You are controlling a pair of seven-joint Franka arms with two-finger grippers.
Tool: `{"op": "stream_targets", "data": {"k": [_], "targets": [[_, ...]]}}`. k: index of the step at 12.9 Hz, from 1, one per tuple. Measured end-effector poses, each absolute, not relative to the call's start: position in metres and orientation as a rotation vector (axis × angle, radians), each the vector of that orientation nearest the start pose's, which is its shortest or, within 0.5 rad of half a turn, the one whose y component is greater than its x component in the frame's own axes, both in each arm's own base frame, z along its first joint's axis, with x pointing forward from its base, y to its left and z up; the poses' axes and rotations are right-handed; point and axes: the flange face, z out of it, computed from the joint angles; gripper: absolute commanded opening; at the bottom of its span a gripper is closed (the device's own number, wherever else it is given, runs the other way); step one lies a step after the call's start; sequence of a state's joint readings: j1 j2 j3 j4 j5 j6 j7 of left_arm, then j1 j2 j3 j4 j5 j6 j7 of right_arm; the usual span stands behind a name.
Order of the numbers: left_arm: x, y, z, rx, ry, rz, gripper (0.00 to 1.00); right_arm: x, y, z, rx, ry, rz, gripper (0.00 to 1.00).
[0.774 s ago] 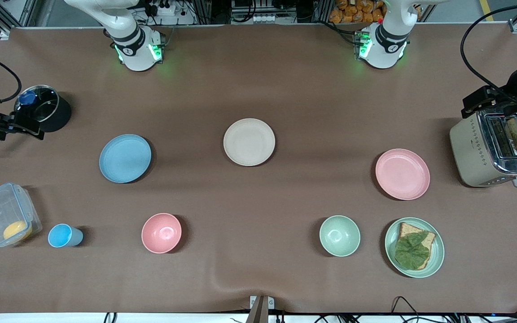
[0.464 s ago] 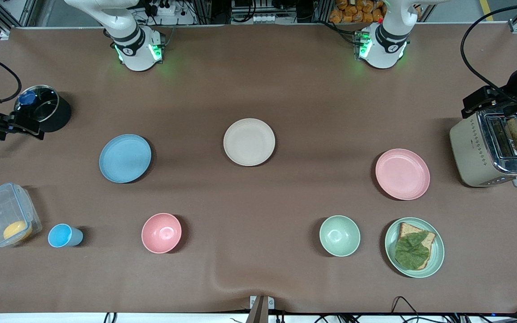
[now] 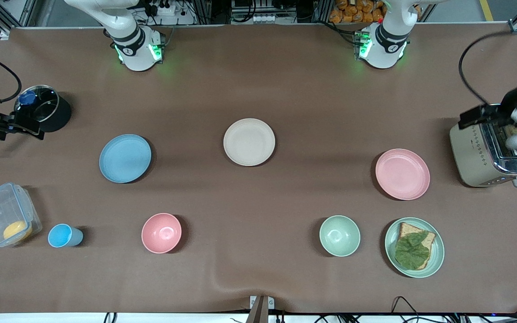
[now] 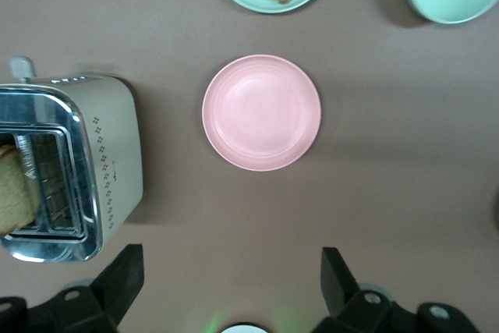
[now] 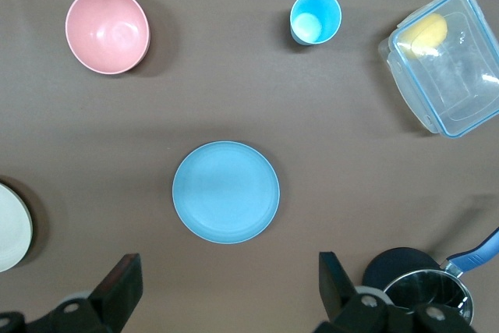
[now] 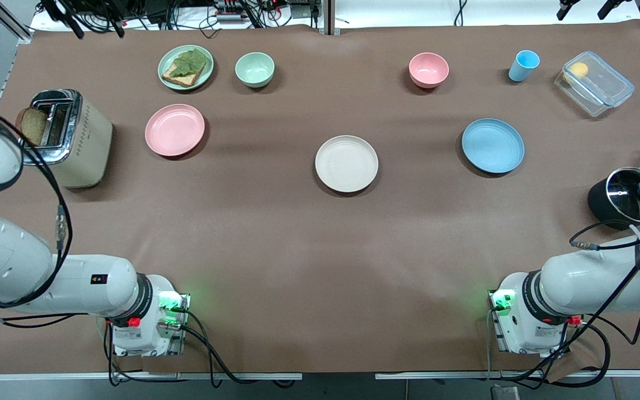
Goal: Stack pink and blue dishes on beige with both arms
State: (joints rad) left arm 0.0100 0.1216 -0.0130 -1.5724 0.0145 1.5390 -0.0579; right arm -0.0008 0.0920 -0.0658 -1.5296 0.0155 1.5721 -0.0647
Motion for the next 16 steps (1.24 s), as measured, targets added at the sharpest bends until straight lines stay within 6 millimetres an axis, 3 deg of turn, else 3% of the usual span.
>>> {"op": "stream_targets", "data": {"k": [3,5,8,11,14,16], "targets": [[0.595,0.02,0.471,-3.102,-0.12,0.242,1.0,0.58,-0.043,0.583,-3.126,0.024,0.106,1.0],[0.592,0.031,0.42,-3.078,-0.113,0.22,1.0,0.58,-0.066,0.555,-3.118,0.071,0.177,1.0],[0.577,0.06,0.338,-3.082,-0.154,0.199,1.0,0.587,-0.1,0.477,-3.102,0.044,0.249,1.0],[0.565,0.082,0.267,-3.09,-0.19,0.236,1.0,0.579,-0.107,0.401,-3.098,-0.02,0.259,1.0],[0.559,0.096,0.221,-3.091,-0.228,0.301,1.0,0.564,-0.109,0.345,-3.085,-0.121,0.242,1.0],[0.556,0.101,0.204,-3.091,-0.24,0.327,1.0,0.56,-0.119,0.31,-3.042,-0.195,0.234,1.0]]}}
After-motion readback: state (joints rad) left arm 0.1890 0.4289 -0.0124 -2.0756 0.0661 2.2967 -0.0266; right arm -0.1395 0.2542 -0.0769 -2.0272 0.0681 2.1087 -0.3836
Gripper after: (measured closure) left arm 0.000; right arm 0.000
